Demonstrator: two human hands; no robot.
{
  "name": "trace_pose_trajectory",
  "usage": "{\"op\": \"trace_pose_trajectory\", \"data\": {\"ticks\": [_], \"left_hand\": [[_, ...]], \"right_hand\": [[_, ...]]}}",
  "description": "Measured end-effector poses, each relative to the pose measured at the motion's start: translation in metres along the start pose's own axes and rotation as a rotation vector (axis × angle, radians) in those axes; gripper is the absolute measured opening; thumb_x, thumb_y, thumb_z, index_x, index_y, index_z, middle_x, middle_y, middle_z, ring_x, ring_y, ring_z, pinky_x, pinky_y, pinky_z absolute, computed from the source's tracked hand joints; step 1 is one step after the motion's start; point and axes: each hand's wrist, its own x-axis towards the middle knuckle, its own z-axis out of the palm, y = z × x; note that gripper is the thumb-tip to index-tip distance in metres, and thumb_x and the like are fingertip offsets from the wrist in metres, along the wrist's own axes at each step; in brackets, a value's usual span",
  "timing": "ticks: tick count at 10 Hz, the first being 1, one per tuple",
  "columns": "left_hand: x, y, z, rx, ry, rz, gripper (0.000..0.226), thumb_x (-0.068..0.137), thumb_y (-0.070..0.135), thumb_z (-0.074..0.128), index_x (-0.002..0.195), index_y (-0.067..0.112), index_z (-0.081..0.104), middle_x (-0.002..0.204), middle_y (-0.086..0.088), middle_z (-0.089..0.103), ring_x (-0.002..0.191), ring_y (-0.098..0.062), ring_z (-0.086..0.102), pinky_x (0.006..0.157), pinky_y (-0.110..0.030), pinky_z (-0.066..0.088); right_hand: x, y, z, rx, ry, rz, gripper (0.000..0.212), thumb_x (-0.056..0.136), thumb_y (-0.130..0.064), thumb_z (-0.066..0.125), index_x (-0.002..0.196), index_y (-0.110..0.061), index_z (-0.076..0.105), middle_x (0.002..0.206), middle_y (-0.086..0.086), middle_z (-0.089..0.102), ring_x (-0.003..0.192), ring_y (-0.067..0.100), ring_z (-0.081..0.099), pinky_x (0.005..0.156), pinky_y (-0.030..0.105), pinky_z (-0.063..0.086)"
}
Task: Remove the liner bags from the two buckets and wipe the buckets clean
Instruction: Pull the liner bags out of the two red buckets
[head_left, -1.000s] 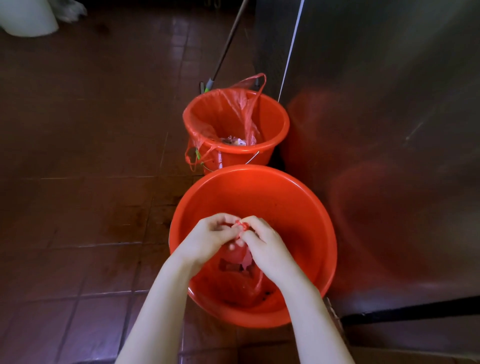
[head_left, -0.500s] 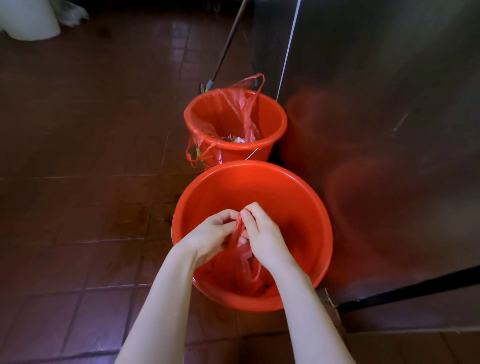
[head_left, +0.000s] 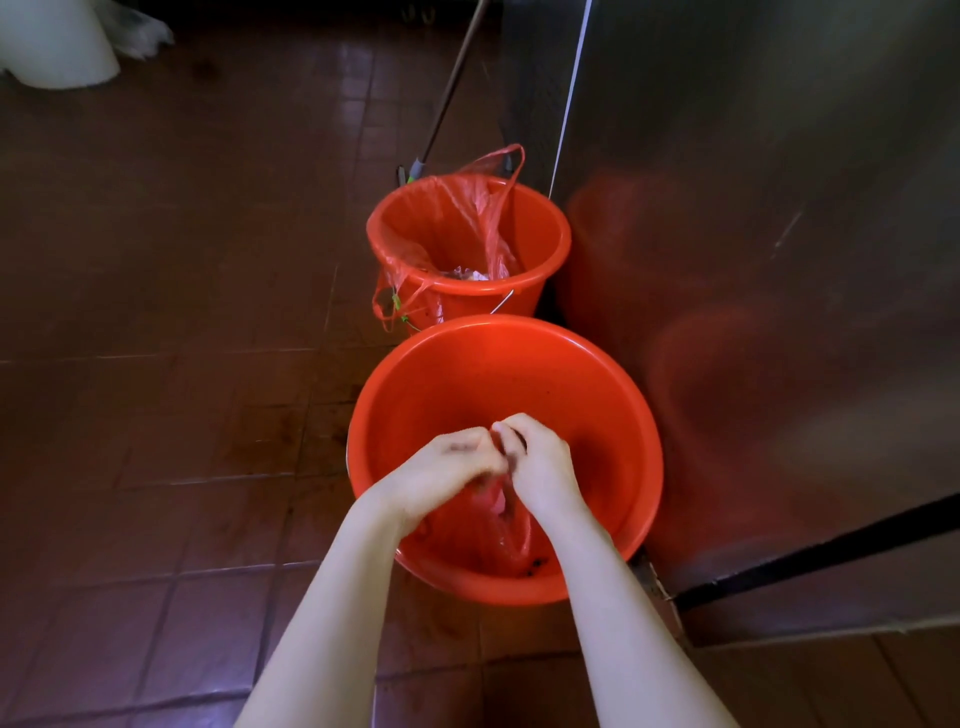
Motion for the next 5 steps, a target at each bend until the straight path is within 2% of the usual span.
{"op": "trace_pose_trajectory", "data": {"ticks": [1, 2, 3, 4, 5], "left_hand": [[-0.003, -0.009, -0.001, 0.143, 0.023, 0.056, 0.033, 0.081, -0.004, 0.063, 0.065, 0.007, 0.036, 0.062, 0.003, 0.047, 0.058, -0.006, 0.049, 0.06, -0.03, 0.043], [-0.008, -0.01, -0.003, 0.226, 0.18, 0.135, 0.041, 0.082, -0.001, 0.07, 0.062, 0.014, 0.038, 0.079, -0.005, 0.053, 0.067, -0.018, 0.055, 0.068, -0.037, 0.051], [-0.009, -0.013, -0.003, 0.191, 0.243, 0.157, 0.043, 0.083, 0.001, 0.071, 0.061, 0.017, 0.038, 0.084, -0.008, 0.062, 0.068, -0.017, 0.064, 0.068, -0.033, 0.053], [-0.005, -0.018, -0.011, 0.206, 0.343, 0.129, 0.04, 0.086, 0.007, 0.07, 0.064, 0.015, 0.038, 0.069, -0.008, 0.061, 0.064, -0.02, 0.056, 0.068, -0.039, 0.047], [-0.003, -0.02, -0.012, 0.124, 0.373, 0.061, 0.039, 0.089, 0.013, 0.068, 0.065, 0.017, 0.038, 0.065, -0.003, 0.05, 0.062, -0.014, 0.042, 0.063, -0.036, 0.04]], "right_hand": [[0.001, 0.0, -0.002, -0.025, -0.024, 0.047, 0.022, 0.09, -0.013, 0.062, 0.074, -0.027, 0.066, 0.061, -0.014, 0.061, 0.054, -0.003, 0.055, 0.052, 0.005, 0.038], [-0.003, 0.0, -0.005, -0.021, -0.157, 0.146, 0.021, 0.083, -0.009, 0.068, 0.072, -0.027, 0.068, 0.051, -0.007, 0.063, 0.042, 0.001, 0.056, 0.048, 0.011, 0.041], [-0.007, 0.001, -0.008, -0.069, -0.306, 0.186, 0.016, 0.083, -0.014, 0.063, 0.072, -0.02, 0.073, 0.054, -0.003, 0.067, 0.05, 0.004, 0.06, 0.057, 0.02, 0.044], [-0.007, -0.004, -0.01, 0.052, -0.383, 0.231, 0.022, 0.081, -0.027, 0.058, 0.065, -0.025, 0.073, 0.069, -0.005, 0.07, 0.069, 0.007, 0.062, 0.077, 0.033, 0.047], [-0.009, -0.006, -0.012, 0.012, -0.46, 0.195, 0.02, 0.063, -0.047, 0.061, 0.074, -0.033, 0.068, 0.094, -0.008, 0.065, 0.094, 0.015, 0.062, 0.09, 0.04, 0.047]]}}
